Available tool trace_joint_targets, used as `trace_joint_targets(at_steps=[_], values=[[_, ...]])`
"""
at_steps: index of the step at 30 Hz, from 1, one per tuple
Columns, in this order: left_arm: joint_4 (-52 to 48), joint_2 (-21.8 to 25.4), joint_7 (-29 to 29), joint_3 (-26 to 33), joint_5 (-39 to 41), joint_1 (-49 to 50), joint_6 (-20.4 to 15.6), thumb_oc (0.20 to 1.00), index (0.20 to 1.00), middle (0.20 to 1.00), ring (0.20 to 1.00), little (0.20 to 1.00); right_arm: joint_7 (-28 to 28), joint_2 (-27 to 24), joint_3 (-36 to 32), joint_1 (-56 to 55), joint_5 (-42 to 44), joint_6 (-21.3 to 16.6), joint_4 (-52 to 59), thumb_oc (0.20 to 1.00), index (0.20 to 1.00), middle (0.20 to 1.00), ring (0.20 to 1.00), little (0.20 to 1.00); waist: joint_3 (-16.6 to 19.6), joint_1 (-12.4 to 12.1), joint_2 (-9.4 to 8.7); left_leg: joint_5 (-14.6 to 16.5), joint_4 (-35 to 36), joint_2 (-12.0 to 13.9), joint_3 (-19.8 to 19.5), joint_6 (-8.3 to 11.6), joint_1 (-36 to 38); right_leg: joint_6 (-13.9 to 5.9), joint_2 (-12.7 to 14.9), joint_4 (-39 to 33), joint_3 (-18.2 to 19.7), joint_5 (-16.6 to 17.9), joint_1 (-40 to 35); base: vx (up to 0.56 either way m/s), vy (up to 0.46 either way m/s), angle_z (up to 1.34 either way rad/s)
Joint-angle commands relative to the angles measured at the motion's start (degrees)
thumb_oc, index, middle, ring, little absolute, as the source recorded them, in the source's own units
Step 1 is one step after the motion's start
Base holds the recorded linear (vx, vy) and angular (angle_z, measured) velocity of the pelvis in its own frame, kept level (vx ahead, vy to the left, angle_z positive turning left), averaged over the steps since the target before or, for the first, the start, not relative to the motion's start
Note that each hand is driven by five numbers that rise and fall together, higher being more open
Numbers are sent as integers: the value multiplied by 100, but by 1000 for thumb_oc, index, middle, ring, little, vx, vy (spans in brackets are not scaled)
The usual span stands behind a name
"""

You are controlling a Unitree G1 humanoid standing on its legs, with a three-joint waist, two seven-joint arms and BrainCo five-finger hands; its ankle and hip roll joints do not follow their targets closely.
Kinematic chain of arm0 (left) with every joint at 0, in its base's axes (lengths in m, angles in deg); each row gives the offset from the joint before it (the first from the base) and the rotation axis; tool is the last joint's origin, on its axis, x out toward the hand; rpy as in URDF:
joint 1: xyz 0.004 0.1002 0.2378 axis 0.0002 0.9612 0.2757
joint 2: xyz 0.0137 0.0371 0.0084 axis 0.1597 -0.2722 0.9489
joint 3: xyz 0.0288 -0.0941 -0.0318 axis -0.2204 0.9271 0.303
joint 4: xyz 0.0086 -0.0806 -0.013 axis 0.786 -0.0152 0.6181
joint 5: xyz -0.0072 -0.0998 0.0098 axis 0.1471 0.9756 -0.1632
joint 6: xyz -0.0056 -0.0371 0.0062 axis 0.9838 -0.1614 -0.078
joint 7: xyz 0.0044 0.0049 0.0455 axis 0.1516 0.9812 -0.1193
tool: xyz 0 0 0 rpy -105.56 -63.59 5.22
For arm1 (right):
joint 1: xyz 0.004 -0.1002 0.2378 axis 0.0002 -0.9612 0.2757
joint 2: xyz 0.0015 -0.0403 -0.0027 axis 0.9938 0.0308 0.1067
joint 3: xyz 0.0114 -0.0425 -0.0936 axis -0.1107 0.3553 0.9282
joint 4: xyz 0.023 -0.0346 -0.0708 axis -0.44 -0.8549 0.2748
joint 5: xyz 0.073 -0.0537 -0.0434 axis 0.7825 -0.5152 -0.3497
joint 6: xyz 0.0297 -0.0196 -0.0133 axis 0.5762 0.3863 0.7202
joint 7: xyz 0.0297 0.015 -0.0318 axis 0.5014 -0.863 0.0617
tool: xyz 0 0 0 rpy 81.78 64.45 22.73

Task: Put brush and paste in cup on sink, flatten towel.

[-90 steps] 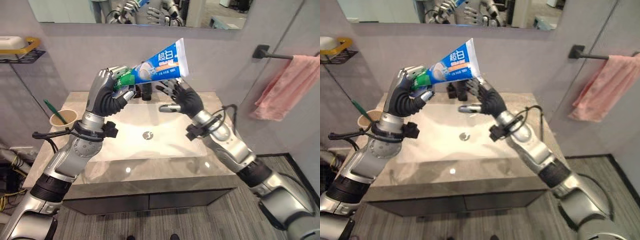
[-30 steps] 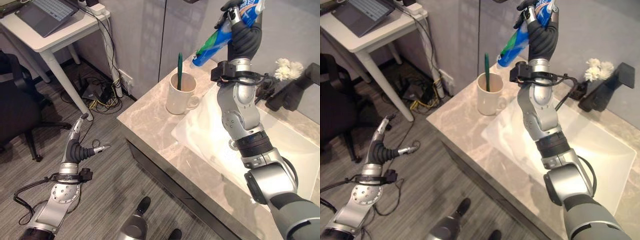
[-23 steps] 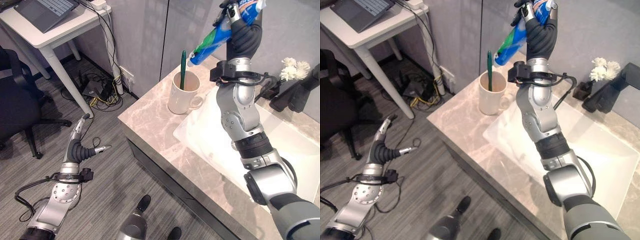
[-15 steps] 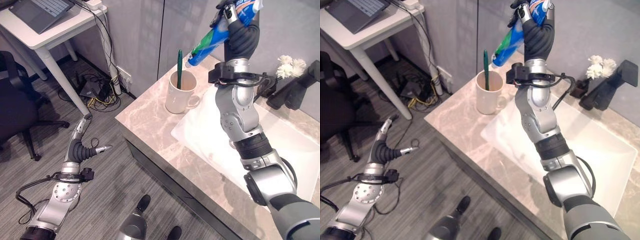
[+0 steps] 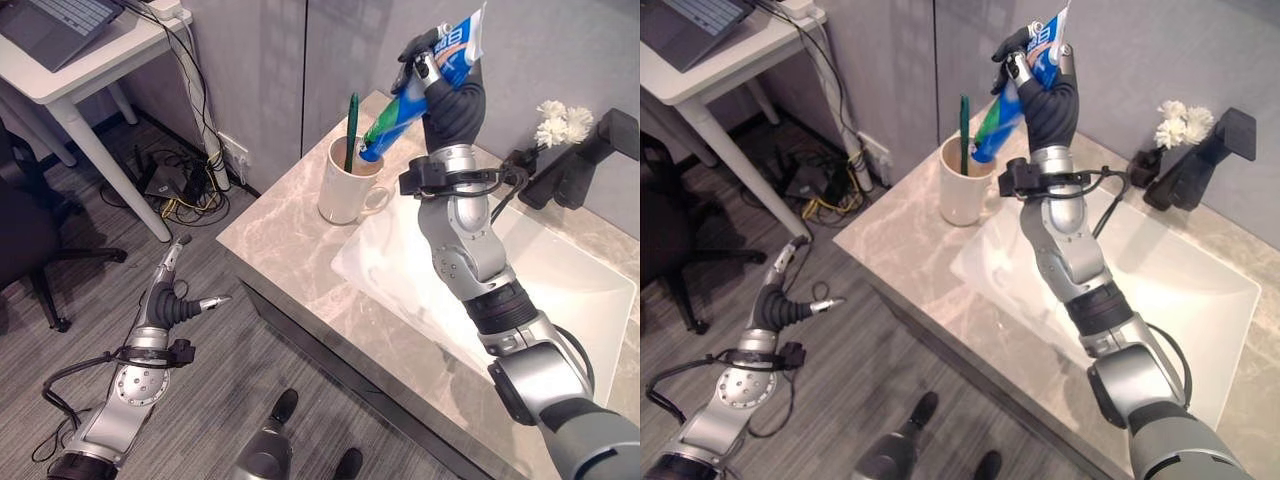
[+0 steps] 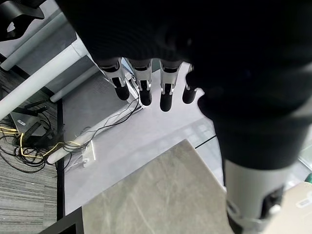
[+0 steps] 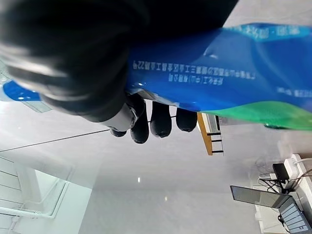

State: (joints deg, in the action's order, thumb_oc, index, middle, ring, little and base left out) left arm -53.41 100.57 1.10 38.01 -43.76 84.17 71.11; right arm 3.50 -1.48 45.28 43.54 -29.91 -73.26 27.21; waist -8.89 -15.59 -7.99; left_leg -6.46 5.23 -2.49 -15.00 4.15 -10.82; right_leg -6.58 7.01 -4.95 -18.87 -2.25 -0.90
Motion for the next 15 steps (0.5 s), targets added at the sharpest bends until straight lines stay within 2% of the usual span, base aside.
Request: trace_joint_targets(at_steps=[1, 9, 15], values=[[51, 22, 70, 8, -49, -45, -179, 1000, 1000, 1000, 1000, 1000, 75, -189, 45, 175, -44, -215, 379, 200, 200, 200, 200, 200, 231, 17, -102, 262, -23, 8, 298, -211, 134, -441, 535, 263, 74, 640, -67, 0, 0, 0], [94, 56, 37, -95, -33, -80, -171, 1000, 1000, 1000, 1000, 1000, 81, -154, 224, 288, -185, -149, 290, 200, 200, 200, 200, 200, 147, -3, -176, 237, -23, -1, 268, -209, 56, -465, 522, 229, 31, 699, -17, 0, 0, 0], [84, 144, -20, -164, -75, -106, -138, 1000, 1000, 1000, 1000, 1000, 80, -132, 343, 372, -309, -100, 339, 200, 200, 200, 200, 200, 80, -74, -305, 231, -23, -1, 261, -208, -42, -483, 497, 177, 53, 783, 61, 0, 0, 0]])
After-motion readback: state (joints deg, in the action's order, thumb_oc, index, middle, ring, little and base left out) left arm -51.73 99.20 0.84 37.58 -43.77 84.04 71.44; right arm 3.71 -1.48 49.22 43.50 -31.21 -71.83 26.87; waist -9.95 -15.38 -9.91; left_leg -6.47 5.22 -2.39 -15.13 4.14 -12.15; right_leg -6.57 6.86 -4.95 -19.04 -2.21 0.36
